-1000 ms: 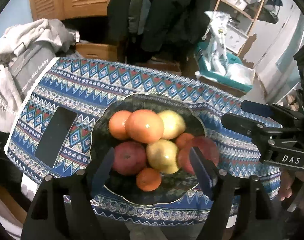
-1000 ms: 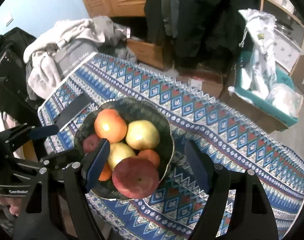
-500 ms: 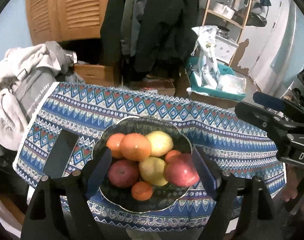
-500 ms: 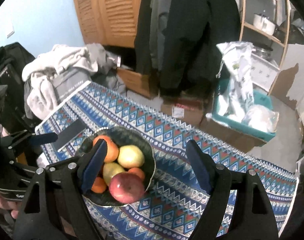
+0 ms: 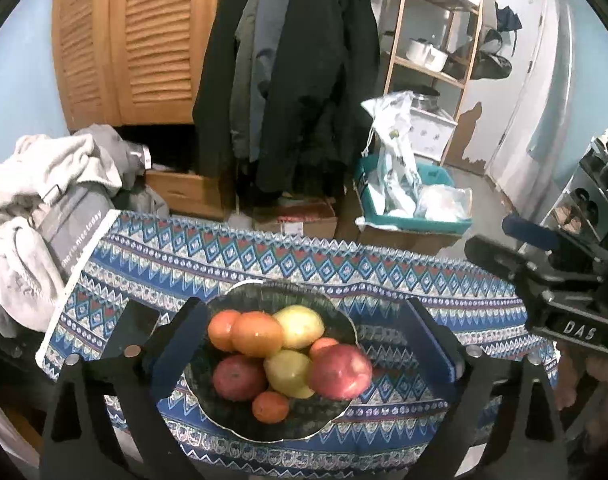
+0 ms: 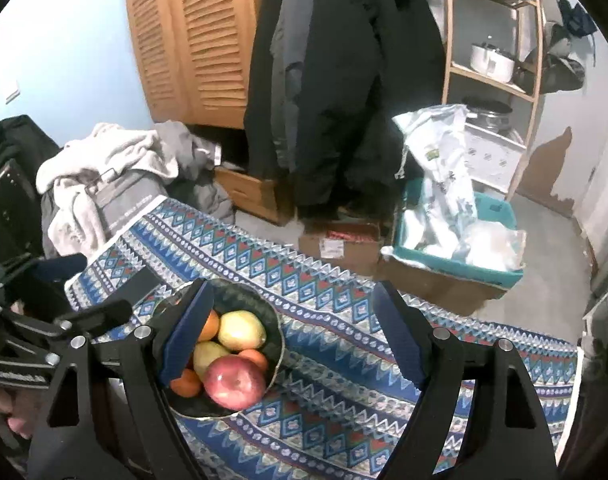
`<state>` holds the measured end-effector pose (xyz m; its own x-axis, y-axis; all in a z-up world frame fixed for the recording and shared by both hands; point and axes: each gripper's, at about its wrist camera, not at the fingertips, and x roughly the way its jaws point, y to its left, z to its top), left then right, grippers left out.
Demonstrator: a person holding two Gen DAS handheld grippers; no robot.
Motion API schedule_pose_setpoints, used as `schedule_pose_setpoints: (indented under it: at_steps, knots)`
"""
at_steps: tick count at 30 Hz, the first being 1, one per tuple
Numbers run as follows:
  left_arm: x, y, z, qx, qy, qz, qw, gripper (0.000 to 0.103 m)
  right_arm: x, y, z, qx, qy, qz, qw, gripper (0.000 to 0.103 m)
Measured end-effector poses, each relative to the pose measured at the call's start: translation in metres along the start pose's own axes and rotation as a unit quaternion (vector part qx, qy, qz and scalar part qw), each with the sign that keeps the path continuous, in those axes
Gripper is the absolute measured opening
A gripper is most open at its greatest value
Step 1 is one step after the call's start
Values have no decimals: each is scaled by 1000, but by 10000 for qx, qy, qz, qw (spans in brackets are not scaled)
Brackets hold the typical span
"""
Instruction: Organize fruits
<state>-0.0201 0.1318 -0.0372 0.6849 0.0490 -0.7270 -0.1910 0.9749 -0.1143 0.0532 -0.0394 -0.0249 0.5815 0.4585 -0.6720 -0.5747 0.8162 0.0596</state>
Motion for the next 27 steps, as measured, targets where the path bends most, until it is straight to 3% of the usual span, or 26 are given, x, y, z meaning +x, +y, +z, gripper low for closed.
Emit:
schedule_pose_setpoints:
  at_steps: [9,27]
  knots:
    - [-19,-8,10,69,-358,-6,9993,102,-18,-12,-1,112,-191,-94,9997,81]
    - [-25,-15,11,89,-495,-44,9987,102,-19,-18,-1,192,-201,-77,9996,81]
